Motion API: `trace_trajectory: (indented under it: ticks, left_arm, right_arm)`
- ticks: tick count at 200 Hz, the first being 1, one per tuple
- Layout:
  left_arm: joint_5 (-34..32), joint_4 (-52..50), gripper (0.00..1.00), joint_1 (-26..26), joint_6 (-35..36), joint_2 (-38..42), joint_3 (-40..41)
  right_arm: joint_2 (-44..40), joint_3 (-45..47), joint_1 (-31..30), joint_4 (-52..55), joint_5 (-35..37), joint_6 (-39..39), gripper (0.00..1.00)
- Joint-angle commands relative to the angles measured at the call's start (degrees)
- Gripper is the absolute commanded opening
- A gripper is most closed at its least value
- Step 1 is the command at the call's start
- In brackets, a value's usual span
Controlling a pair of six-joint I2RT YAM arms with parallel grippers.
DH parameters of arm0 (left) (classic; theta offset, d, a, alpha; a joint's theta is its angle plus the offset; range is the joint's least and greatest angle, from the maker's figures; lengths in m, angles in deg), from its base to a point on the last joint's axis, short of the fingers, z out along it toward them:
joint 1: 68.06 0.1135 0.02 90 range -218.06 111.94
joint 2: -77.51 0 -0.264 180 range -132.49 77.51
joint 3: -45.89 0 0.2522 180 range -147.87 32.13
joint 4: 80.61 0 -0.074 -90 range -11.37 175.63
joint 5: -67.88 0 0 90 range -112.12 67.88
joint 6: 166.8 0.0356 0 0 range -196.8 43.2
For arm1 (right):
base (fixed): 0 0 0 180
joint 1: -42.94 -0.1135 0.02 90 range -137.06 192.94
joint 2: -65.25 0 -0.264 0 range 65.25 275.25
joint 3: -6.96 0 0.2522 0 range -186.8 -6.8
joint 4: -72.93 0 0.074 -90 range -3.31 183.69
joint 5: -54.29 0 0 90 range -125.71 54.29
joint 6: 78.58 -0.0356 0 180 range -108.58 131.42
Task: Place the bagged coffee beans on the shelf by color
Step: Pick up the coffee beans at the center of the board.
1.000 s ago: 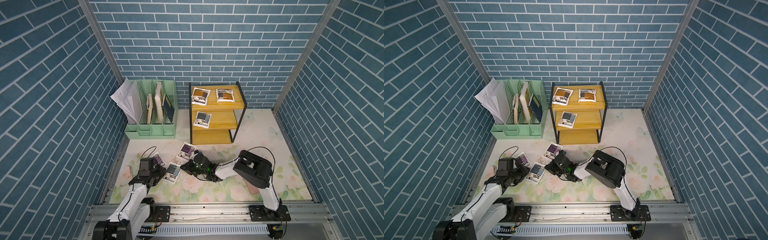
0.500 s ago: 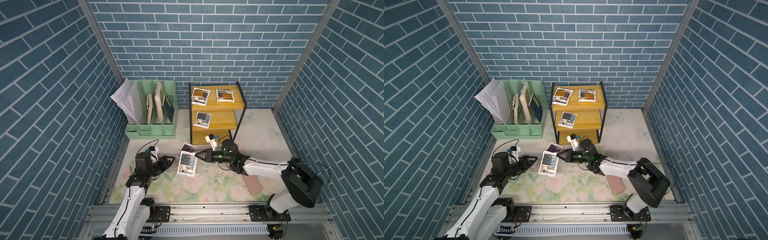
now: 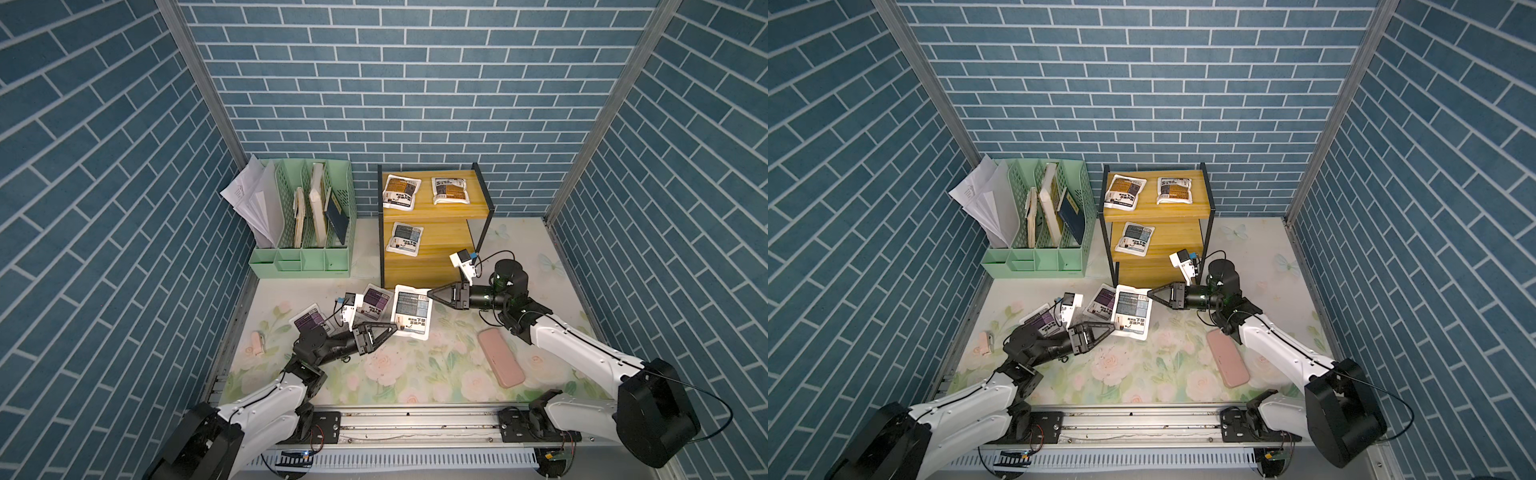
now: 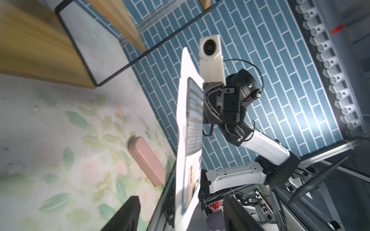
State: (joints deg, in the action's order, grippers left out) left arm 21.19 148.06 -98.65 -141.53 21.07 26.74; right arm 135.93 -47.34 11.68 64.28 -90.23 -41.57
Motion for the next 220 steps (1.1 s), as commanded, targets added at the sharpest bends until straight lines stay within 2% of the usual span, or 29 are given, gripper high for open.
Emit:
trace_trajectory:
  ticks: [1, 20, 50, 79, 104, 165, 220]
  left_arm:
    - [-2.8, 12.8, 0.71, -0.8, -1.7, -2.2, -0.9]
    - [-2.5, 15.1, 0.69, -0.8, -2.7, -4.3, -0.9]
    - [-2.3, 14.4, 0.58, -0.8, -2.7, -4.9, -1.4]
    - [-1.5, 13.7, 0.48, -0.8, -2.6, -5.8, -1.2]
    - [-0.4, 12.6, 0.45, -0.9, -2.1, -6.6, -1.4]
    - [1.0, 9.7, 0.27, -0.9, -0.8, -6.1, -2.5]
    - [1.9, 7.0, 0.23, -0.9, 0.1, -4.9, -2.3]
  right_arm:
    - [0.8, -1.8, 0.4, -2.6, -3.8, -2.3, 0.00]
    - [1.6, -1.9, 0.4, -2.3, -4.3, -2.6, 0.00]
    - [1.9, -1.4, 1.0, -2.8, -4.1, -3.4, 0.00]
    - [2.2, 0.0, 1.5, -7.9, -4.1, -7.2, 0.00]
    - [2.6, 0.4, 1.7, -9.9, -4.1, -8.4, 0.00]
    - [3.1, 0.9, 2.3, -9.8, -3.8, -8.1, 0.00]
    - [2.8, 0.8, 3.0, -9.7, -3.9, -8.1, 0.00]
